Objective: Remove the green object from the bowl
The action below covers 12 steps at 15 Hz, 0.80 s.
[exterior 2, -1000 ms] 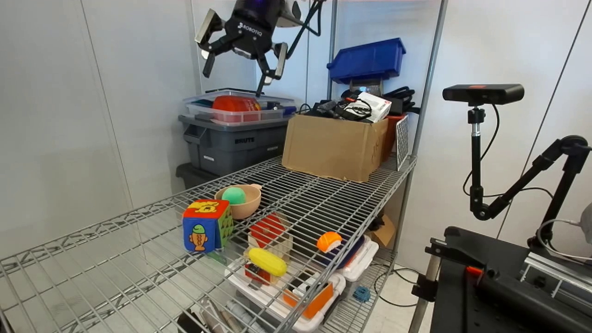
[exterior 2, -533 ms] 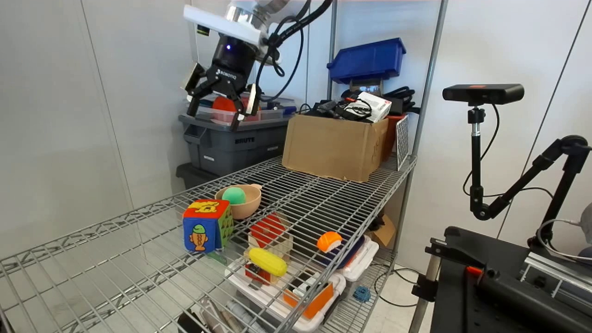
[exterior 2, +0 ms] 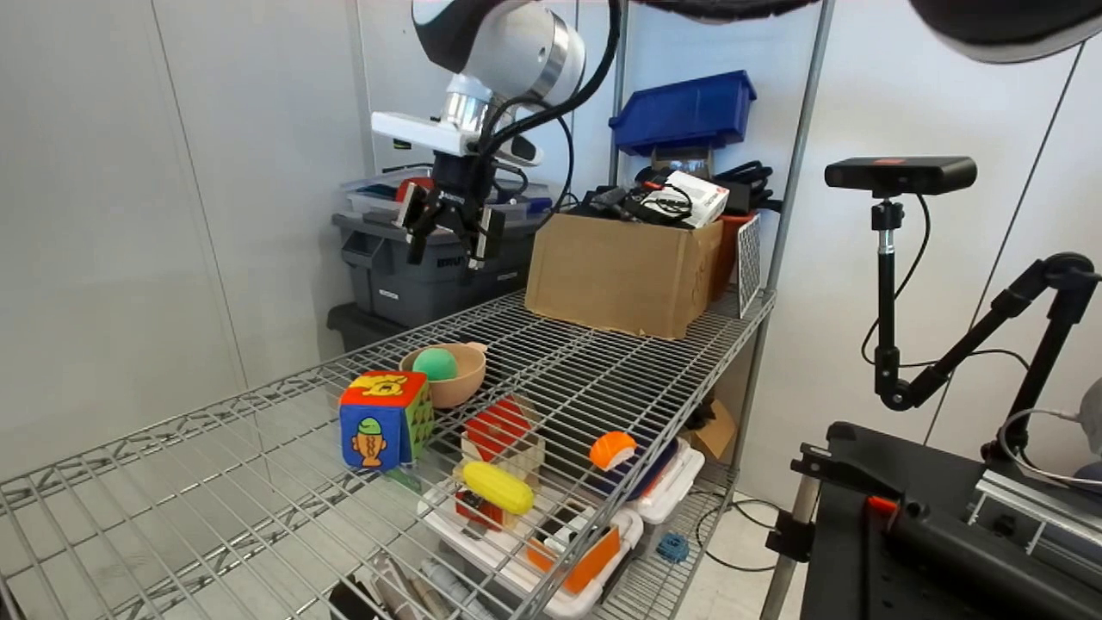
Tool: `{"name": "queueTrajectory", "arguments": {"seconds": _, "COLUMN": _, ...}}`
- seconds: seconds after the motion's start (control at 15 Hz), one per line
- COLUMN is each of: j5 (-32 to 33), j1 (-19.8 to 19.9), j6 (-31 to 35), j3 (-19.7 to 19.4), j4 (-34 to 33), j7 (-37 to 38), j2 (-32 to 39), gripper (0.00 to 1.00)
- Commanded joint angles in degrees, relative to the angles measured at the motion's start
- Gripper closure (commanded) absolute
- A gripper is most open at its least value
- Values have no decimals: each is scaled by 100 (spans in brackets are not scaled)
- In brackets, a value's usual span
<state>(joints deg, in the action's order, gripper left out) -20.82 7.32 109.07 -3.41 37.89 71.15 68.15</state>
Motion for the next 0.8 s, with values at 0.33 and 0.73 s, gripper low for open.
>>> {"name": "queueTrajectory", "arguments": {"seconds": 0.33, "j5": 453, "j1": 145, "j6": -1539, "j3": 113, "j4": -979, "j7": 2339, "j2": 697, "gripper": 0}}
{"name": "queueTrajectory", "arguments": {"seconds": 0.73, "j5": 295, "j1": 88, "j6": -1561, "j3": 14, "j4": -1038, "j7": 2995, "j2": 752, "gripper": 0}}
